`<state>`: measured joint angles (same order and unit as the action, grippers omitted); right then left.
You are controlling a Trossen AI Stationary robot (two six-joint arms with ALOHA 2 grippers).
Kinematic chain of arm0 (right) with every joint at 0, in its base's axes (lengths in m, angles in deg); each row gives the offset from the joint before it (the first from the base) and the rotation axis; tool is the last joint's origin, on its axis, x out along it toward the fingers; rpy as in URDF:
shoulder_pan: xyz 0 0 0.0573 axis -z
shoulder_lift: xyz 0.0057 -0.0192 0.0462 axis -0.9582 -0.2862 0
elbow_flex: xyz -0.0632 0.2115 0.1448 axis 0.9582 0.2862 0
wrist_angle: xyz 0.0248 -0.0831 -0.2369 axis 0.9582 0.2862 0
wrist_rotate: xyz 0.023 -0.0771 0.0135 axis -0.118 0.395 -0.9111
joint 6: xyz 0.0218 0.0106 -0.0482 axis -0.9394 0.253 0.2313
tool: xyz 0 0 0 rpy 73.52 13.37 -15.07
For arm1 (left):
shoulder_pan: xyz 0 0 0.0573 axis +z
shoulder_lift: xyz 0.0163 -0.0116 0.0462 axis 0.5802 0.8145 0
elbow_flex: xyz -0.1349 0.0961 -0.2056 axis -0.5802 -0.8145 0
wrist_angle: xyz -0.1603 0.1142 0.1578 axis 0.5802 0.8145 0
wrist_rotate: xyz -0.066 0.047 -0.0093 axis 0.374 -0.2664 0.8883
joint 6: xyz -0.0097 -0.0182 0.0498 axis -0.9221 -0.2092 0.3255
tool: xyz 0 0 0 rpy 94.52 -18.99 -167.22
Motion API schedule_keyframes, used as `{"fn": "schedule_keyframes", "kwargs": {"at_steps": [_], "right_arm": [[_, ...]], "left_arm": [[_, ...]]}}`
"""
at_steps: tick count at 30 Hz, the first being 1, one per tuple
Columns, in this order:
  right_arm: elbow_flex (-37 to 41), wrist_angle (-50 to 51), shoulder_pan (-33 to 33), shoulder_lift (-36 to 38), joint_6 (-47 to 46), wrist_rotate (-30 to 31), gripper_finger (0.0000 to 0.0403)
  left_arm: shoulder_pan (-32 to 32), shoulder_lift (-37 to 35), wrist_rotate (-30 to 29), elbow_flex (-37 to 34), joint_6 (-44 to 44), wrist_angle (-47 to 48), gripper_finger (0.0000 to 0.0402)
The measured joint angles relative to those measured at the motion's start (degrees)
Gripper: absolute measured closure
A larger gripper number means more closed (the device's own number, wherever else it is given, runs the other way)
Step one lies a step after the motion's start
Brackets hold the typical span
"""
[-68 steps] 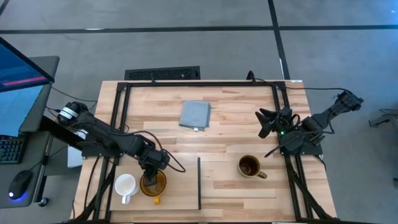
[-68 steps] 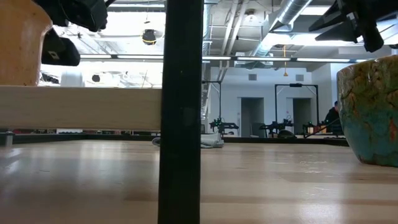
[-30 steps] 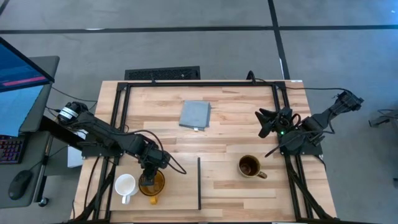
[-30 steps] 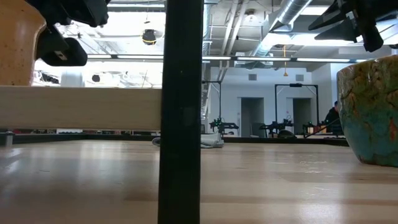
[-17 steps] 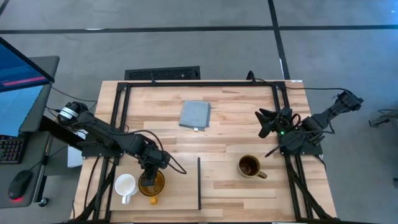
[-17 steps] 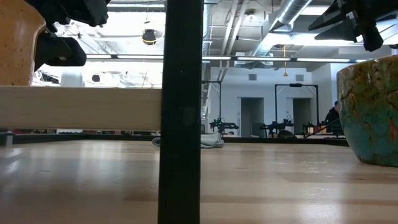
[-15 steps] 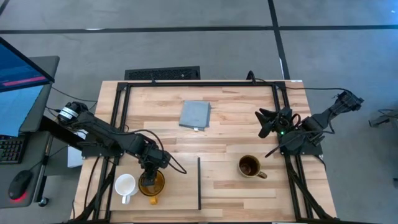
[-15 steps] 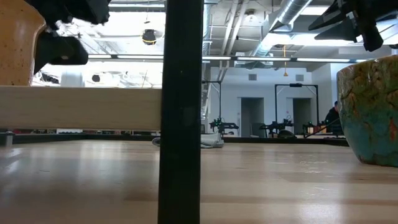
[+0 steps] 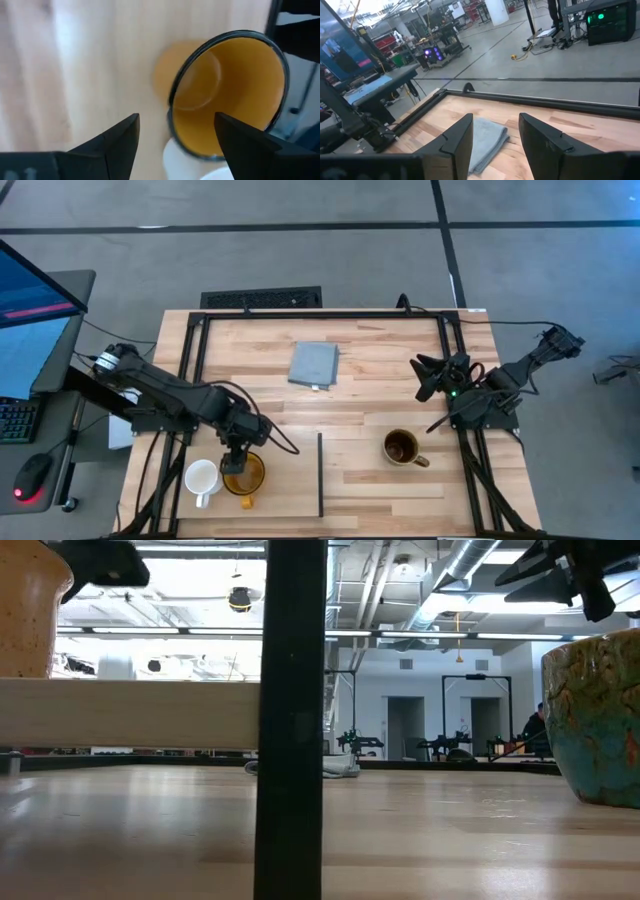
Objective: Stack small to large cups/mugs on shelf
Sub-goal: Put the green patterned mug on the shelf
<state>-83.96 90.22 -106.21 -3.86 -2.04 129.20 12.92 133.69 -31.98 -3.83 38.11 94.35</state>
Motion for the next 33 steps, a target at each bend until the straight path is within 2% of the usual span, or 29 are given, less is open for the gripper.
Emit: {"fn": "schedule_keyframes", "kwargs": {"at_steps": [4,7,12,15,18,21,25,30,33], "right_arm": [[0.0,-0.1,0.0,0.0,0.0,0.0,0.0221],[0.0,-0.2,0.0,0.0,0.0,0.0,0.022],[0.0,-1.1,0.0,0.1,1.3,0.0,0.0223],[0.0,-4.4,0.0,0.1,7.0,0.0,0.0222],[0.0,-10.2,0.0,0.1,14.9,-0.7,0.022],[-0.5,-14.1,0.2,0.9,22.1,-6.7,0.022],[-3.9,-12.8,1.6,1.3,23.9,-17.9,0.0222],[-9.3,-5.3,4.0,0.9,19.7,-27.5,0.0222],[-13.1,3.2,5.9,0.5,14.1,-33.6,0.022]], "left_arm": [[0.0,-0.3,-8.4,4.5,0.3,4.8,0.0154],[-0.6,-2.2,-16.9,6.2,0.5,4.4,0.0154],[-1.7,-8.4,-34.2,6.3,-0.2,-1.5,0.0154],[-2.9,-13.3,-45.2,5.4,-0.3,-7.2,0.0154],[-4.3,-18.8,-52.3,2.0,0.0,-13.3,0.0154],[-5.9,-24.3,-57.8,-3.7,0.1,-20.4,0.0154],[-7.3,-30.9,-63.4,-13.6,-0.1,-30.2,0.0154],[-7.1,-36.9,-63.7,-25.4,1.3,-43.5,0.0154],[-7.1,-39.3,-63.5,-30.0,4.4,-50.1,0.0154]]}}
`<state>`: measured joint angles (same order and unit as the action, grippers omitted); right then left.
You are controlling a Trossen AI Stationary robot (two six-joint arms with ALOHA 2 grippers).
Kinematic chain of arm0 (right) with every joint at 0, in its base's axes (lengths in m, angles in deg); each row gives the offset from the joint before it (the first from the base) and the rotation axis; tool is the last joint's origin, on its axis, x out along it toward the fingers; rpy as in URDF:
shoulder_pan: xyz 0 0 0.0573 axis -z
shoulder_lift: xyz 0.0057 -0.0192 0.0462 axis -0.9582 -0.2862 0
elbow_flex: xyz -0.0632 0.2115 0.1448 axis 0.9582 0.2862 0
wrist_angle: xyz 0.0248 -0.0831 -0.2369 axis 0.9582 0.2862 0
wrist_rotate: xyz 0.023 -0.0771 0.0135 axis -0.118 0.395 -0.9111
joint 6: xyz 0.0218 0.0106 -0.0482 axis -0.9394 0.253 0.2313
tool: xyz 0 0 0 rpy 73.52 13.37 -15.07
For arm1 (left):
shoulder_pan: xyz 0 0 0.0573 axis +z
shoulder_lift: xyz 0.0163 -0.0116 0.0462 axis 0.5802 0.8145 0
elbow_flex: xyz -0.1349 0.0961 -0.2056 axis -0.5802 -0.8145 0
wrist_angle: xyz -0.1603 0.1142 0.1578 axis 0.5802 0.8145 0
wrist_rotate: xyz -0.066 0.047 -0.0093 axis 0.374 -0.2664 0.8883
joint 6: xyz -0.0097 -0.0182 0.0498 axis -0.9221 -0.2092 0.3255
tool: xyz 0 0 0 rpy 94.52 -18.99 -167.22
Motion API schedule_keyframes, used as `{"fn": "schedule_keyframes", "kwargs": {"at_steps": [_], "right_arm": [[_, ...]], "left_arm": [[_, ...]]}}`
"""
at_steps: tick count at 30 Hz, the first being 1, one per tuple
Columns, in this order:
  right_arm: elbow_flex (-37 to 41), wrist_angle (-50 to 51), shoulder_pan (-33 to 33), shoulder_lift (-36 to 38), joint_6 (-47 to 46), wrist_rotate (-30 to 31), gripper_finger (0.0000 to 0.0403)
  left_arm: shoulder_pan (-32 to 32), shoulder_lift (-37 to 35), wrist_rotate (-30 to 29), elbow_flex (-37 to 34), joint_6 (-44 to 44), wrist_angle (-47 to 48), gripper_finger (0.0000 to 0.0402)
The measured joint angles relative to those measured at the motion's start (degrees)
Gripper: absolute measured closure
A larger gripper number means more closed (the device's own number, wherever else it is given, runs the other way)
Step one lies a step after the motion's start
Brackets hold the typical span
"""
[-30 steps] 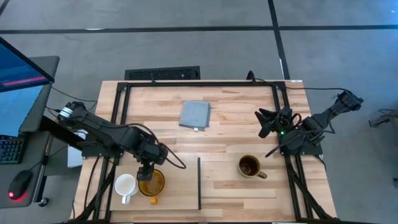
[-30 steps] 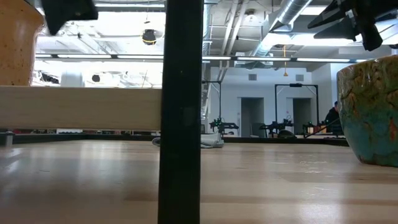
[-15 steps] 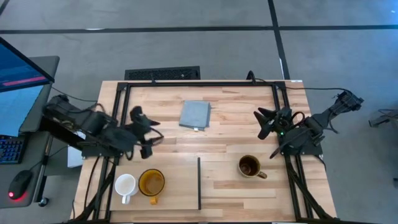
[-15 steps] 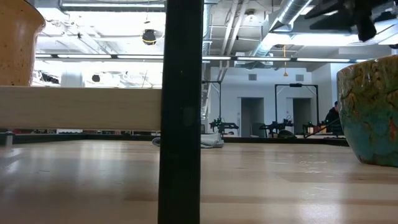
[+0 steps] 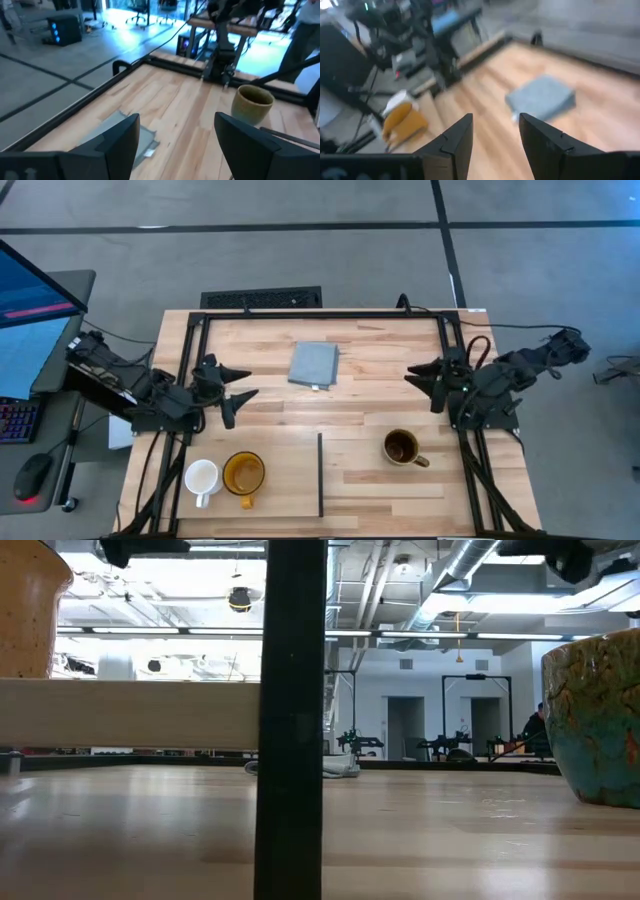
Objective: Stack small to large cups/mugs on shelf
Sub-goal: Put the green patterned mug on the shelf
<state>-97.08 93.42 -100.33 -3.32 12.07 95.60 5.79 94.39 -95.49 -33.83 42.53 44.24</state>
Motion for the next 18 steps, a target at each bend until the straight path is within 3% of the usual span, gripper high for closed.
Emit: {"fn": "schedule_keyframes", "kwargs": {"at_steps": [6,12,18], "right_arm": [[-8.6,18.7,4.4,-3.1,-12.9,-12.8,0.0222],[-13.4,28.6,8.7,-7.9,-23.1,-27.8,0.0222],[-13.7,33.4,10.1,-11.5,-32.9,-35.9,0.022]], "left_arm": [[0.0,-2.3,0.3,-2.4,3.8,-3.7,0.0154],[0.5,-2.8,0.3,-2.4,4.4,-3.7,0.0154],[1.2,-2.8,0.3,-2.4,4.1,-3.6,0.0154]]}}
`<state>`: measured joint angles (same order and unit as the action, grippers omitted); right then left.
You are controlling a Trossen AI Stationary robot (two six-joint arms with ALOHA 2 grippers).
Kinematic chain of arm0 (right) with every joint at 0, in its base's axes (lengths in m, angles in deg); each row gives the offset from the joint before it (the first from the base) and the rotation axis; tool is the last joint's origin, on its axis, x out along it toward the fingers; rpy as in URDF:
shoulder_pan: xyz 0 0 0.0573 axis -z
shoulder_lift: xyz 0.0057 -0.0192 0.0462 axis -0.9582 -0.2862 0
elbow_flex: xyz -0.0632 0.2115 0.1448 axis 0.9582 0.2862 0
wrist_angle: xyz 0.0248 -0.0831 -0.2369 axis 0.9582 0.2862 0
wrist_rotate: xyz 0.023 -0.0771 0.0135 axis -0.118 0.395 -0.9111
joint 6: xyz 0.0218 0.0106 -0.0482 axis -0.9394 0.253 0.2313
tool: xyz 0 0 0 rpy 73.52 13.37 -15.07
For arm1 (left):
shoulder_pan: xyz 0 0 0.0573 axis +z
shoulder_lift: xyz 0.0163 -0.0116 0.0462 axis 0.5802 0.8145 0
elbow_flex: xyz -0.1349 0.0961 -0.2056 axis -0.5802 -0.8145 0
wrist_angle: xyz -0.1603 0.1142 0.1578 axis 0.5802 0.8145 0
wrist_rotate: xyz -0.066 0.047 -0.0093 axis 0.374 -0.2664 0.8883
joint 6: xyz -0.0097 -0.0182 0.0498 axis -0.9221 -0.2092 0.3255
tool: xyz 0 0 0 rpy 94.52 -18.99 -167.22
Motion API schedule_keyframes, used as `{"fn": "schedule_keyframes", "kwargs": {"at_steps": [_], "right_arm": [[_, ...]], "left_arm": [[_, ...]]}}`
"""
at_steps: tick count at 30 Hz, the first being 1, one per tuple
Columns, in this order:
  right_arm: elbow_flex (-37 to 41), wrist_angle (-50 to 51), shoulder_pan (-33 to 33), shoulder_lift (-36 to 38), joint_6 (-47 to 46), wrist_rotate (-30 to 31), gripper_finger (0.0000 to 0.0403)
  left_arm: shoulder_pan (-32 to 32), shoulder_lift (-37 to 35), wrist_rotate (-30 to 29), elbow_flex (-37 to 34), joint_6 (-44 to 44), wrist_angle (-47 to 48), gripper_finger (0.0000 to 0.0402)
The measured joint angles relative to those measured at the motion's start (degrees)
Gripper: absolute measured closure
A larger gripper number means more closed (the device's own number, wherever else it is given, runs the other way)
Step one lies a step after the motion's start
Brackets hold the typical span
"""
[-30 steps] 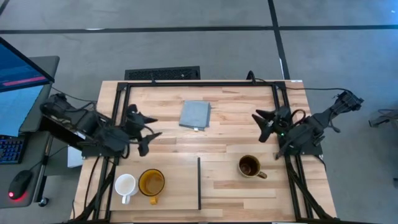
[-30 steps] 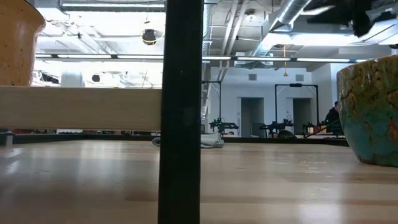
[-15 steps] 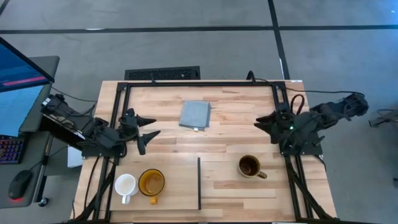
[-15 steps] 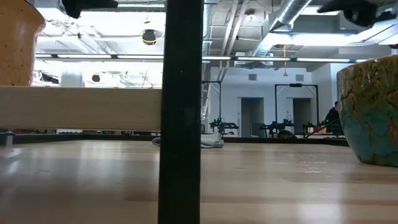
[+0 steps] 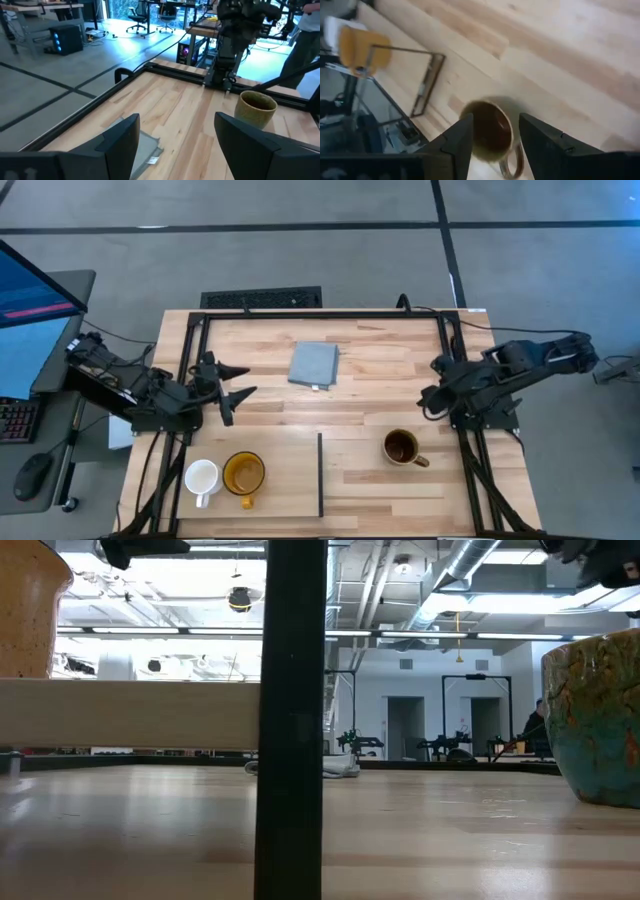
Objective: Stack small to large cups/mugs on shelf
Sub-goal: Put the green patterned mug on the shelf
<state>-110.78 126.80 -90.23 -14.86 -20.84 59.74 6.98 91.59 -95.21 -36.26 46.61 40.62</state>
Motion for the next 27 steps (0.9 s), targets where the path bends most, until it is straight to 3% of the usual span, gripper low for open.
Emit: {"fn": "schedule_keyframes", "kwargs": {"at_steps": [6,14,19,27], "right_arm": [[0.0,0.3,-0.4,-3.2,-2.8,-7.7,0.0223],[0.0,-0.4,-2.3,-8.4,-1.2,-7.0,0.0222],[0.0,-0.5,-2.0,-12.6,7.4,-7.9,0.0228],[0.0,-2.4,-2.3,-24.0,35.2,-10.1,0.0248]], "left_arm": [[0.4,0.0,0.0,0.0,0.2,0.0,0.0154],[0.4,0.0,0.5,0.0,1.0,0.1,0.0154],[0.4,0.0,0.5,0.0,3.2,0.1,0.0154],[0.4,0.0,0.5,0.0,5.0,0.1,0.0154]]}}
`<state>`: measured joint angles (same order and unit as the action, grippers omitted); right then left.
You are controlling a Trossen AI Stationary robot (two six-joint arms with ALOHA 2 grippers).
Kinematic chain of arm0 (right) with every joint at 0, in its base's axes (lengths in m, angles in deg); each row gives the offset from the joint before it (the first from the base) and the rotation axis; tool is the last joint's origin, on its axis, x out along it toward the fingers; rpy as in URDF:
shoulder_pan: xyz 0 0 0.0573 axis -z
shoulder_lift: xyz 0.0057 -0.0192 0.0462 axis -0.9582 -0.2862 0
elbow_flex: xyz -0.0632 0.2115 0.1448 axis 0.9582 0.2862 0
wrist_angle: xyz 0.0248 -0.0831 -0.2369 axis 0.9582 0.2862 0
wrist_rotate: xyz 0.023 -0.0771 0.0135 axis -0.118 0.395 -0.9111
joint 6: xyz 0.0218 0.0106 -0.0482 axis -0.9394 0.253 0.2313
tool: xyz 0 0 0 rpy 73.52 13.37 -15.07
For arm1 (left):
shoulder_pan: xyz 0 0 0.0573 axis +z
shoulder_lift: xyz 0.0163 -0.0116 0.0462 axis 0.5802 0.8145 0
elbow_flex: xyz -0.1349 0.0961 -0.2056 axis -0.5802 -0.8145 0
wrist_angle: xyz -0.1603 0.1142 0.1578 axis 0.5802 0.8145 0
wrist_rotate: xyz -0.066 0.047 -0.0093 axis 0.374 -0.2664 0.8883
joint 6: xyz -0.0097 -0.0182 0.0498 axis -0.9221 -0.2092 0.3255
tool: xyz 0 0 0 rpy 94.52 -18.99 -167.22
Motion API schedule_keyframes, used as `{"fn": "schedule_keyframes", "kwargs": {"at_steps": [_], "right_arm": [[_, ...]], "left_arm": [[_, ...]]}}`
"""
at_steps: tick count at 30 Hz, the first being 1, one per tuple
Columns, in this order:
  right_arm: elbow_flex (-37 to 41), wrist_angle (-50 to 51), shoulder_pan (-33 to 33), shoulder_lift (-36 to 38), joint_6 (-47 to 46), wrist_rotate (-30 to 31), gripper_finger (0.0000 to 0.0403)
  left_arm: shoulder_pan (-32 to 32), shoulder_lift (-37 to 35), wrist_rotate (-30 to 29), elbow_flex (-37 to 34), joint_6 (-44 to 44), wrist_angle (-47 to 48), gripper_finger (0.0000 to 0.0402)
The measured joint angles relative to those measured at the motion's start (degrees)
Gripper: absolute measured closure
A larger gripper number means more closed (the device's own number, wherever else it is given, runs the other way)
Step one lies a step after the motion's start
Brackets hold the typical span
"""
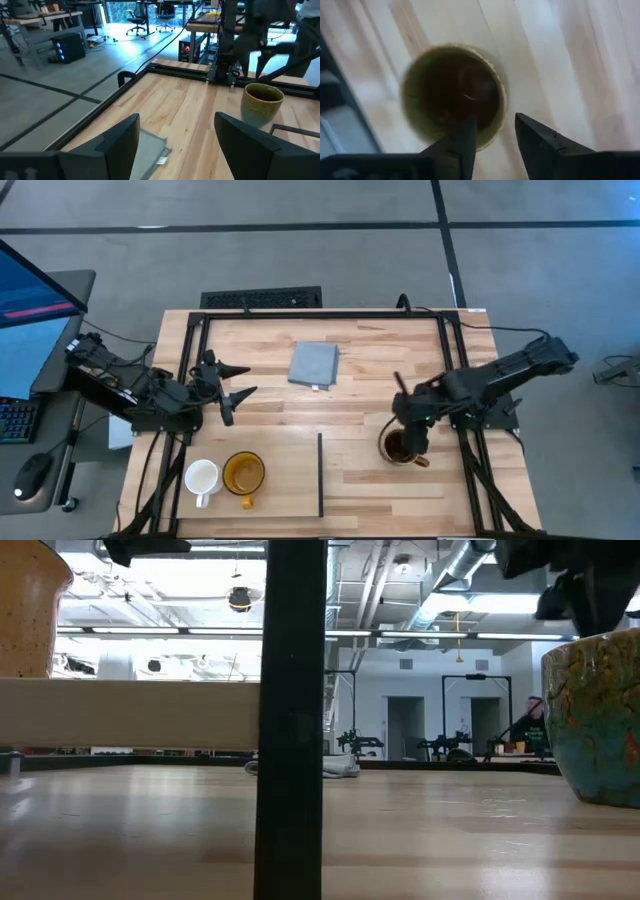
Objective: Stack small to large cups/mugs on shelf
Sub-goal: Put the green patterned mug on the shelf
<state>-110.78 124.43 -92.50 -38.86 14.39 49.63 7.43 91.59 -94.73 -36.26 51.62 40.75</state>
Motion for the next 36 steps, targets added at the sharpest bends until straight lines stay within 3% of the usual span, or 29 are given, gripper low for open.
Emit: {"fn": "schedule_keyframes", "kwargs": {"at_steps": [4,11,19,36], "right_arm": [[-0.2,0.5,0.3,-6.0,10.1,-0.1,0.0258],[-5.8,6.5,2.7,-13.9,19.4,0.0,0.0271],[-11.9,5.3,4.9,-16.3,30.2,0.2,0.0274],[-12.4,3.0,2.7,-17.2,45.9,0.7,0.0275]], "left_arm": [[0.0,0.0,0.0,0.0,-0.4,0.0,0.0154],[0.0,0.0,0.0,0.0,-2.4,0.0,0.0154],[0.0,0.0,0.0,0.0,-2.5,0.2,0.0154],[0.0,0.0,1.5,0.0,-4.5,0.8,0.0154]]}}
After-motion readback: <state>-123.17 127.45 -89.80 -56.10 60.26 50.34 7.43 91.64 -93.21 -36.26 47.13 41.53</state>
